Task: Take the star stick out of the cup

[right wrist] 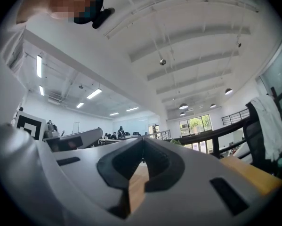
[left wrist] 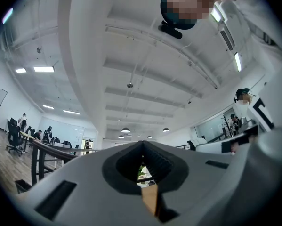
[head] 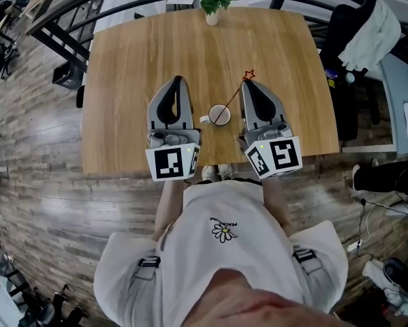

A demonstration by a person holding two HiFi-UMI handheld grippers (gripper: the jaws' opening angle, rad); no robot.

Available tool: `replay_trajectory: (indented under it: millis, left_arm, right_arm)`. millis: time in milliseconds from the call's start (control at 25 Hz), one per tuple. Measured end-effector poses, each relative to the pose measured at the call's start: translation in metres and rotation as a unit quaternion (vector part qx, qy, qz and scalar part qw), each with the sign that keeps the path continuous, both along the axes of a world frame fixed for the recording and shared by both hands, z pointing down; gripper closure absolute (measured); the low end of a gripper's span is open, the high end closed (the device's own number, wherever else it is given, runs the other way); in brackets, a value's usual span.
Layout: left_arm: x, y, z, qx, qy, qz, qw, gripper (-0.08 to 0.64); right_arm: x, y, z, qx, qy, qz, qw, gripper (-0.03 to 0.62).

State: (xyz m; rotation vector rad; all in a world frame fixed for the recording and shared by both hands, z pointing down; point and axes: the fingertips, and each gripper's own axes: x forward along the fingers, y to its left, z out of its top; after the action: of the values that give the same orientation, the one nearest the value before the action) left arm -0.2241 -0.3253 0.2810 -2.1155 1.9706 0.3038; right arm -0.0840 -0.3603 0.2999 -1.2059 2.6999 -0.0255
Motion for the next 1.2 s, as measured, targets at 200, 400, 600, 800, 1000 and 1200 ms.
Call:
replay_trajectory:
  millis: [200,400,600,800,1000,1200]
  left_arm:
    - [0.004,-0.001,0.001,-0.004,-0.001,0.001,1.0000,0.544]
    - [0.007,-0.001,-0.002,-0.002,-0.011,0.003,0.9999,0.543]
    - [0.004,-0.002,-0.003,-0.003,-0.007,0.001,1.0000,0.545]
    - [-0.002,-0.002,0.004,-0.013,-0.007,-0.009,0.9998,0.545]
    - [-0.003,-0.002,0.012,-0.022,-0.014,-0.018,0.9995,0.545]
    - [-0.006,-0.001,0.016,-0.029,-0.015,-0.027,0.9991,0.543]
  right_arm:
    - [0.012,-0.022,0.025,-0.106,-0.063,-0.017,0.992,0.331]
    - [0.030,-0.048,0.082,-0.228,-0.101,0.006,0.968,0.338]
    - [0.031,-0.068,0.144,-0.320,-0.114,0.022,0.940,0.379]
    - [0.023,-0.069,0.204,-0.395,-0.105,0.016,0.912,0.420]
    - [0.007,-0.062,0.238,-0.437,-0.097,-0.018,0.894,0.441]
    - [-0.002,-0.060,0.257,-0.453,-0.082,-0.024,0.887,0.488]
